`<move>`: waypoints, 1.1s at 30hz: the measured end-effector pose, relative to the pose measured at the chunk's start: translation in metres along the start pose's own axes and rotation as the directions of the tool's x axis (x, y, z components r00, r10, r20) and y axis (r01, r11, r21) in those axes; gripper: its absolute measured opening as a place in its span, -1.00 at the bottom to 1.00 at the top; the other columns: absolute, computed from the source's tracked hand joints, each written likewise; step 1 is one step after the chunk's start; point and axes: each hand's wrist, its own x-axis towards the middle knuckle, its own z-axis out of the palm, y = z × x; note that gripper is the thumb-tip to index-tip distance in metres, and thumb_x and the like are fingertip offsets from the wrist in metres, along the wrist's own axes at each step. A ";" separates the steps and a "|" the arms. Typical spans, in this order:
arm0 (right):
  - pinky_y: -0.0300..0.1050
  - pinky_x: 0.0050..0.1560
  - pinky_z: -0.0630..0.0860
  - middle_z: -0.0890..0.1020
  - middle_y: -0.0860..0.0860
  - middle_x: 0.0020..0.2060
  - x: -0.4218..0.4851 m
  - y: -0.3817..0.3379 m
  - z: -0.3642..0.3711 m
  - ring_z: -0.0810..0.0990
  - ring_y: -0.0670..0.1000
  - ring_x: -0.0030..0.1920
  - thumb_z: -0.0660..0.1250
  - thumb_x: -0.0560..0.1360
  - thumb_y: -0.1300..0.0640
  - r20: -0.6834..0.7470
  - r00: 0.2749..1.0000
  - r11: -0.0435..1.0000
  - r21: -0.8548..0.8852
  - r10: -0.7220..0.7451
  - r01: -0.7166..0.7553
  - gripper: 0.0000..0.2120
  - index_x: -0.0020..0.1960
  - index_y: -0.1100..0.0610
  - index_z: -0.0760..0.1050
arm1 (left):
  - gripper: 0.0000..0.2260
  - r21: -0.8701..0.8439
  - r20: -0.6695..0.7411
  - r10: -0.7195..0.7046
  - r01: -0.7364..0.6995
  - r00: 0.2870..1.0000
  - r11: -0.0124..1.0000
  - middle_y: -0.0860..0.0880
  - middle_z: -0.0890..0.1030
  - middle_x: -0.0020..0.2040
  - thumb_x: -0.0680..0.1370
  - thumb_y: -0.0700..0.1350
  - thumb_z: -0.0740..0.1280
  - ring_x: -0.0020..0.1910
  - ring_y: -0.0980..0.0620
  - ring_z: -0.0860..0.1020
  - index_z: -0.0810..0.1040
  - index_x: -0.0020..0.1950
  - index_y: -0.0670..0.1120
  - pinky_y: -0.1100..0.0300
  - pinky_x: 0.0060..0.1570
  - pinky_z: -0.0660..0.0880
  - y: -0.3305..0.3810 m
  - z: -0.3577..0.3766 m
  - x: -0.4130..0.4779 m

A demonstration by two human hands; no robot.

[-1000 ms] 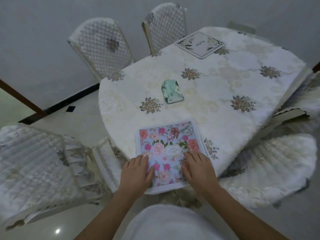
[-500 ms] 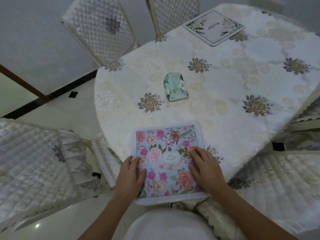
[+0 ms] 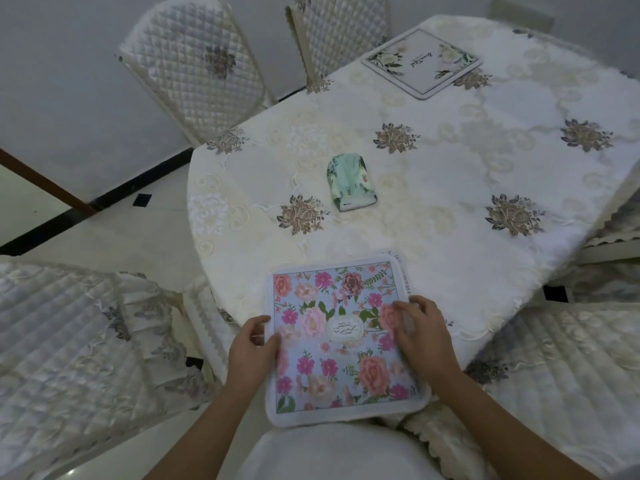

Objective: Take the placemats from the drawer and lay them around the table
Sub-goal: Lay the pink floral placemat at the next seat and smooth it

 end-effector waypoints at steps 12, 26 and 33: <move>-0.07 -0.06 0.67 0.66 -0.02 0.08 -0.060 -0.050 0.023 0.68 -0.12 -0.07 0.34 0.56 0.23 0.028 0.951 0.876 0.381 0.307 -0.294 -0.61 0.34 -0.04 0.48 | -0.78 -0.207 0.213 0.069 -0.024 0.975 0.978 -0.07 0.65 0.08 0.59 -0.20 0.37 -0.06 -0.04 0.67 0.55 0.21 0.00 0.08 -0.20 0.65 -0.003 -0.033 0.048; -0.10 0.08 0.61 0.59 -0.12 0.17 -0.191 -0.086 0.006 0.60 -0.13 0.07 0.35 0.54 0.17 -0.488 0.675 0.806 0.519 0.553 -0.285 -0.58 0.36 -0.09 0.45 | -0.76 -0.210 0.505 0.477 -0.433 0.720 0.877 0.10 0.64 0.06 0.59 -0.12 0.36 -0.10 0.20 0.65 0.55 0.23 0.11 0.25 -0.27 0.63 0.084 -0.020 0.000; -0.42 -0.29 0.52 0.61 -0.13 0.03 -0.325 -0.045 -0.022 0.59 -0.24 -0.15 0.35 0.55 0.22 -0.571 0.462 0.709 0.675 0.678 -0.206 -0.62 0.29 -0.11 0.51 | -0.73 -0.235 0.627 0.657 -0.703 0.417 0.671 0.12 0.62 0.12 0.61 -0.04 0.32 -0.03 0.13 0.63 0.52 0.29 0.17 0.18 -0.19 0.63 0.112 0.034 -0.116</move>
